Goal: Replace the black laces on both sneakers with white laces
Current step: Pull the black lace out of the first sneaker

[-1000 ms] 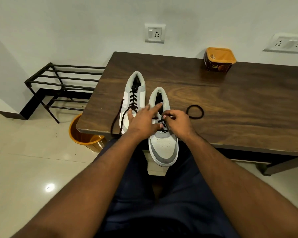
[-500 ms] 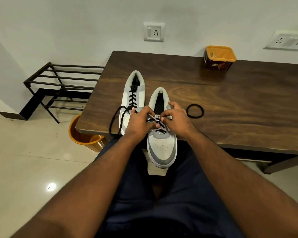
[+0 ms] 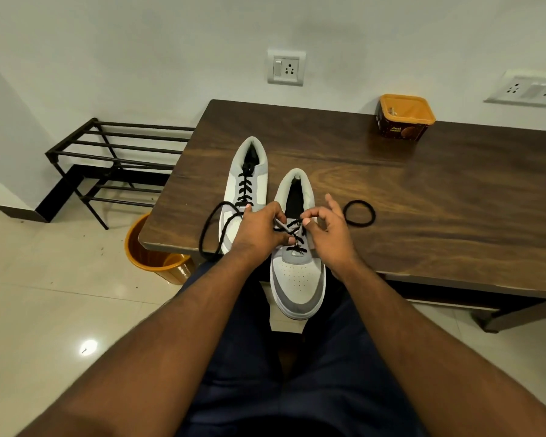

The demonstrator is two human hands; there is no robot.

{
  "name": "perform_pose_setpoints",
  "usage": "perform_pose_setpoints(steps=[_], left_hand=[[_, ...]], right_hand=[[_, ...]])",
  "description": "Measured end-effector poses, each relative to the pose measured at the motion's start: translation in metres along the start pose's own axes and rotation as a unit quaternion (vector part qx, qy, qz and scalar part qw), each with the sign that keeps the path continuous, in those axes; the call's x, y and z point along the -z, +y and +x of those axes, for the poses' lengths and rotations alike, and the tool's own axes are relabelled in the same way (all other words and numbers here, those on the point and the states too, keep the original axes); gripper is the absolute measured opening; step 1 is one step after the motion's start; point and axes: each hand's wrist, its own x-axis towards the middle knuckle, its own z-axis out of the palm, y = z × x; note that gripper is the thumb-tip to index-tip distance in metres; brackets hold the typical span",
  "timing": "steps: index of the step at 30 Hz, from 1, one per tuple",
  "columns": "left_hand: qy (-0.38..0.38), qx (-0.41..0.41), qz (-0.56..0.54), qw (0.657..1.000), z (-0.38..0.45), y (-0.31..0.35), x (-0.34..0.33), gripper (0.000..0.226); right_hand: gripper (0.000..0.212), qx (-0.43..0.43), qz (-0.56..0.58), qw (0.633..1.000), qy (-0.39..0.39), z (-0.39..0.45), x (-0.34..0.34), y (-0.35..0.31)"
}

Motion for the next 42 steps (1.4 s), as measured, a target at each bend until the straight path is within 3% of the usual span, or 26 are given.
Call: perform_pose_setpoints(steps=[4, 6, 9, 13, 16, 19, 22, 25, 27, 29, 31, 33, 35, 37, 39, 42], left_hand=[[0.007, -0.008, 0.039, 0.999, 0.002, 0.003, 0.0, 0.037], [0.008, -0.022, 0.072, 0.997, 0.004, 0.005, 0.004, 0.036], [0.002, -0.046, 0.13, 0.99, 0.005, 0.009, 0.006, 0.037], [-0.015, -0.057, 0.183, 0.981, 0.005, 0.013, 0.003, 0.038], [-0.018, -0.053, 0.19, 0.98, 0.005, 0.013, 0.002, 0.037], [-0.013, -0.052, 0.19, 0.98, 0.006, 0.011, 0.003, 0.033], [-0.015, -0.04, 0.187, 0.981, 0.006, 0.011, 0.004, 0.032], [-0.023, -0.029, 0.17, 0.985, 0.006, 0.012, 0.007, 0.037], [-0.023, -0.031, 0.147, 0.988, 0.004, 0.013, 0.009, 0.038], [-0.022, -0.022, 0.127, 0.991, 0.002, 0.016, 0.009, 0.038], [-0.025, -0.012, 0.122, 0.992, 0.0, 0.018, 0.007, 0.039], [-0.023, -0.021, 0.121, 0.992, 0.0, 0.016, 0.005, 0.038], [-0.024, -0.027, 0.117, 0.993, 0.001, 0.011, 0.004, 0.038], [-0.023, -0.023, 0.111, 0.993, 0.001, 0.009, 0.004, 0.039], [-0.018, -0.019, 0.097, 0.995, 0.0, 0.011, 0.005, 0.038], [-0.015, -0.012, 0.076, 0.997, -0.004, 0.016, 0.009, 0.038]], right_hand=[[0.018, 0.028, -0.195, 0.977, -0.086, 0.006, -0.002, -0.02], [0.015, 0.054, -0.229, 0.968, -0.091, 0.008, -0.002, -0.023], [0.008, 0.101, -0.143, 0.984, -0.02, 0.002, 0.001, -0.011], [0.012, 0.07, -0.046, 0.993, 0.081, -0.007, 0.008, -0.007], [0.004, 0.082, -0.028, 0.993, 0.074, -0.008, 0.008, -0.007], [0.025, 0.112, -0.162, 0.98, -0.021, -0.004, 0.002, -0.01], [0.017, 0.117, -0.283, 0.951, -0.04, -0.002, 0.0, -0.014], [0.01, 0.119, -0.23, 0.965, 0.05, -0.004, 0.007, -0.017], [0.008, 0.081, -0.136, 0.976, 0.151, -0.003, 0.017, -0.019], [0.007, 0.035, -0.066, 0.978, 0.195, -0.001, 0.025, -0.02], [0.016, 0.043, -0.094, 0.985, 0.141, -0.001, 0.027, -0.022], [0.035, 0.094, -0.202, 0.974, 0.043, -0.001, 0.023, -0.02], [0.034, 0.13, -0.324, 0.937, -0.033, 0.0, 0.017, -0.024], [0.022, 0.126, -0.365, 0.92, -0.066, 0.003, 0.013, -0.025], [0.011, 0.116, -0.311, 0.943, -0.038, 0.005, 0.011, -0.025], [0.006, 0.043, -0.075, 0.991, 0.104, 0.009, 0.021, -0.029]])
